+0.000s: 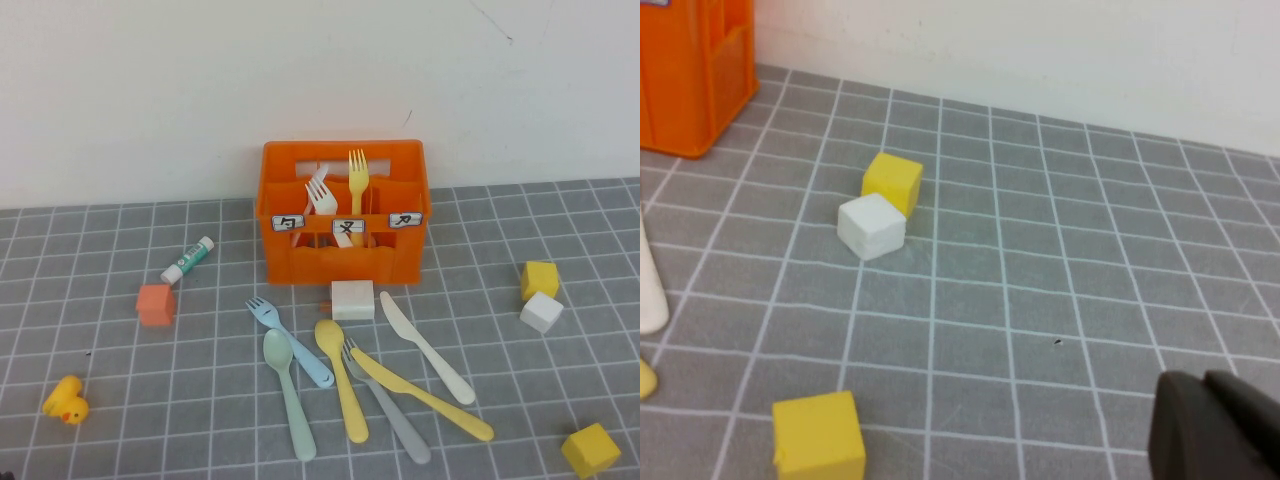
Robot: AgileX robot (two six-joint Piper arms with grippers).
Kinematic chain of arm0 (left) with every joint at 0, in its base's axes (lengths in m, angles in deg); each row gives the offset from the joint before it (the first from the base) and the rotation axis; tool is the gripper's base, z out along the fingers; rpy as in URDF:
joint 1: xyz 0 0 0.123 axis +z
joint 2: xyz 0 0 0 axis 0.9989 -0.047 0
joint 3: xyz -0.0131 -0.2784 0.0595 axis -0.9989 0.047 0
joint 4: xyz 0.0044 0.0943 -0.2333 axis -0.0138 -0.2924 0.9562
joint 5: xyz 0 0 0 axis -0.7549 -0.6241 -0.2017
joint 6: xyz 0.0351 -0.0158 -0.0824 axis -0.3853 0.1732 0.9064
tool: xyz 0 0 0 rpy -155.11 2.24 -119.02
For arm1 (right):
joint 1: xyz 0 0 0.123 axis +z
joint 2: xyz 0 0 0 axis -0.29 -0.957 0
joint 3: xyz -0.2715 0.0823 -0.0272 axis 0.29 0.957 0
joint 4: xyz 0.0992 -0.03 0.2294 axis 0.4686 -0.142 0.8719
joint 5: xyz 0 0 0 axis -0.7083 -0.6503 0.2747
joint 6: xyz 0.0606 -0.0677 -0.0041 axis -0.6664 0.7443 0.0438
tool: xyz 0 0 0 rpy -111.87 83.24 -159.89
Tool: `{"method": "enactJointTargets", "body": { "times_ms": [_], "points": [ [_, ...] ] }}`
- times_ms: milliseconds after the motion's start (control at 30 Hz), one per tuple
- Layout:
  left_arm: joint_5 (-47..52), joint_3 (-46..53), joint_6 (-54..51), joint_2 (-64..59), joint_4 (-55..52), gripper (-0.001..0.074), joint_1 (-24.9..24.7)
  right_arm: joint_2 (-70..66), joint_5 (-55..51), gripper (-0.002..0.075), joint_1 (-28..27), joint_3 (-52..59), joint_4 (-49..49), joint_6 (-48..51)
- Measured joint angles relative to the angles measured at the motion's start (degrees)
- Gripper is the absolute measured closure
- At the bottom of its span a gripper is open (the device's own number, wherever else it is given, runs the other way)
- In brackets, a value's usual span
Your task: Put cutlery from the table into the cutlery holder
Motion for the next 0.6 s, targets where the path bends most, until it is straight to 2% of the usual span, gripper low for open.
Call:
{"method": "enactJointTargets", "body": {
  "times_ms": [600],
  "points": [
    [0.0,0.0,0.1,0.0,0.0,0.0735,0.0,0.0,-0.1,0.0727,0.0,-0.1,-1.2,-1.8]
  ]
}}
